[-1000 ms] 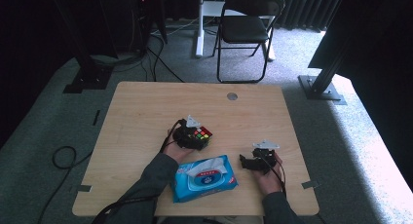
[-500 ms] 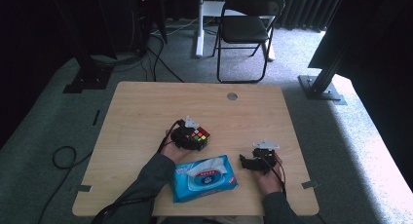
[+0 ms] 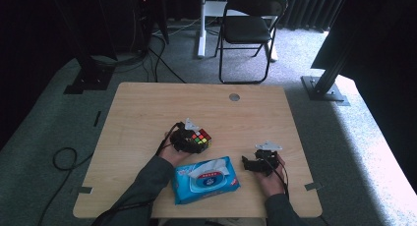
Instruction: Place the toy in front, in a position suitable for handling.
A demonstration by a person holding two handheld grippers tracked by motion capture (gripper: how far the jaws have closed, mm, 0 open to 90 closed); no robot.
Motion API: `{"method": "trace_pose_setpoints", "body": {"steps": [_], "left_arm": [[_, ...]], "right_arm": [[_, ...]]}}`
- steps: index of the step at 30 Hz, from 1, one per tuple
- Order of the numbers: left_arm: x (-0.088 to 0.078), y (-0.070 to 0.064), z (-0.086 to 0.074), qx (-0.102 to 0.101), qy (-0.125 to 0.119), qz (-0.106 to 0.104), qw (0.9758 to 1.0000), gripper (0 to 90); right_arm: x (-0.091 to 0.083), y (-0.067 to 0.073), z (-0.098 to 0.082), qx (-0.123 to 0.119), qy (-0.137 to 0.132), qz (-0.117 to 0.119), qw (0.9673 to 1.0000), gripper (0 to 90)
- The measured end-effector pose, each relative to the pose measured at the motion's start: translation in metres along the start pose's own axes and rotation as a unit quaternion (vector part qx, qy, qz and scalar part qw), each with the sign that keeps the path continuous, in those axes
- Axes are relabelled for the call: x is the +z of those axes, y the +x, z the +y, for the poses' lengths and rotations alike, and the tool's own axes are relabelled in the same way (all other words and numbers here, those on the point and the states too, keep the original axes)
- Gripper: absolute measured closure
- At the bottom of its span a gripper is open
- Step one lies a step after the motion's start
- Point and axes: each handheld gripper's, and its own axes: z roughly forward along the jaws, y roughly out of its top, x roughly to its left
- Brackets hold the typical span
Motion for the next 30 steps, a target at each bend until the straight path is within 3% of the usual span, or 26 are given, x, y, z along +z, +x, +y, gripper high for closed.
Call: {"method": "trace_pose_setpoints", "body": {"steps": [8,20,30], "left_arm": [[-0.009,0.003,-0.003,-0.003,-0.007,0.001,1.0,30.4],[-0.029,0.006,-0.009,-0.028,-0.031,0.002,0.9991,33.2],[-0.044,0.002,-0.01,-0.017,-0.045,0.001,0.9988,33.3]], "right_arm": [[0.0,0.0,0.0,0.0,-0.001,-0.001,1.0,13.1],[0.0,0.0,0.0,0.0,-0.001,-0.001,1.0,13.0],[0.0,0.0,0.0,0.0,-0.001,0.0,1.0,13.1]]}}
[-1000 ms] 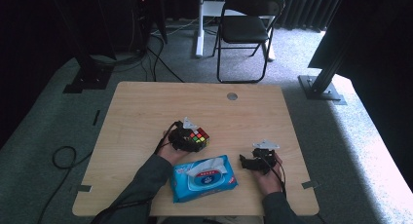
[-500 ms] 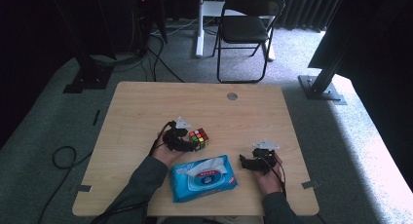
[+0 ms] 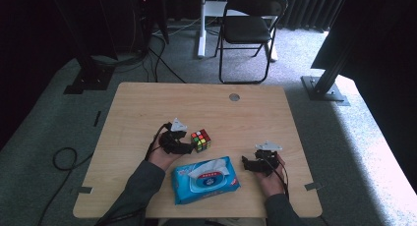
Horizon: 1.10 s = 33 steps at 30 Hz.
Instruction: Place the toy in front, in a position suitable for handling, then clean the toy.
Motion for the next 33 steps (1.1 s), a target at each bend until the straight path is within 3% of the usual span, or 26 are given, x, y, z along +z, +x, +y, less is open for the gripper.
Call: {"method": "trace_pose_setpoints", "body": {"steps": [28,33], "left_arm": [[-0.007,-0.011,0.0,0.009,-0.012,-0.015,0.9998,33.3],[-0.011,-0.02,0.003,0.027,-0.01,-0.022,0.9993,33.3]], "right_arm": [[0.0,0.001,0.0,0.001,0.0,0.0,1.0,13.0],[0.0,0.001,0.0,0.001,0.0,0.0,1.0,13.0]]}}
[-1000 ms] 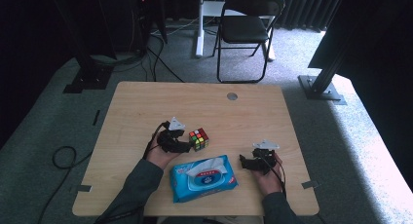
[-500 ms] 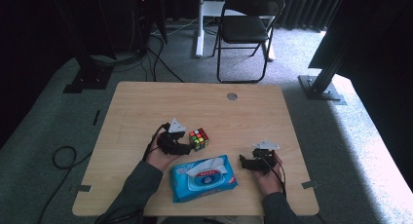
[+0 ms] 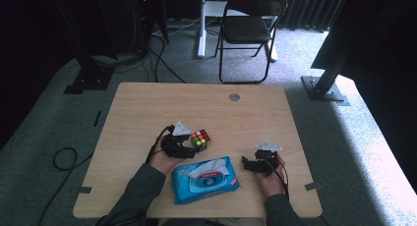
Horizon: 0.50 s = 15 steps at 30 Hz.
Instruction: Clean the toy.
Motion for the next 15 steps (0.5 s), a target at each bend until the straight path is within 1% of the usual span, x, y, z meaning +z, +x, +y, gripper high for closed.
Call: {"method": "trace_pose_setpoints", "body": {"steps": [2,8,14,15], "left_arm": [[-0.002,-0.002,0.002,0.005,-0.004,-0.003,1.0,33.3],[-0.01,-0.005,0.004,0.005,-0.017,-0.009,0.9998,33.3],[-0.012,-0.008,0.003,0.008,-0.018,-0.012,0.9997,33.4],[-0.013,-0.01,0.002,0.012,-0.017,-0.016,0.9997,33.3]], "right_arm": [[0.0,0.0,0.0,0.001,0.0,0.0,1.0,13.0],[0.0,0.0,0.0,0.0,0.0,0.0,1.0,13.0],[0.0,0.0,0.0,0.0,0.0,0.0,1.0,13.0],[0.0,0.0,0.0,0.0,0.0,0.0,1.0,13.0]]}}
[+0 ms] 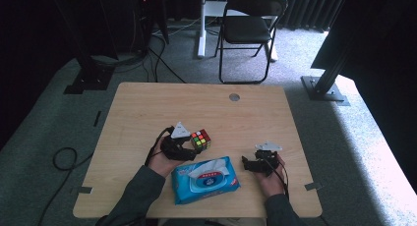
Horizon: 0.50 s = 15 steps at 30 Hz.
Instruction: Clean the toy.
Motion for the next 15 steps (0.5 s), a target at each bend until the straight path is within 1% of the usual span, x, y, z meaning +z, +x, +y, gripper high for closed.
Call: {"method": "trace_pose_setpoints", "body": {"steps": [4,15], "left_arm": [[-0.001,-0.004,0.0,0.008,0.004,-0.003,1.0,33.3],[-0.005,-0.016,0.006,0.02,-0.006,-0.016,0.9997,33.4]], "right_arm": [[0.0,0.0,0.0,0.0,0.0,0.0,1.0,13.0],[0.0,0.0,0.0,0.0,0.0,0.0,1.0,13.0]]}}
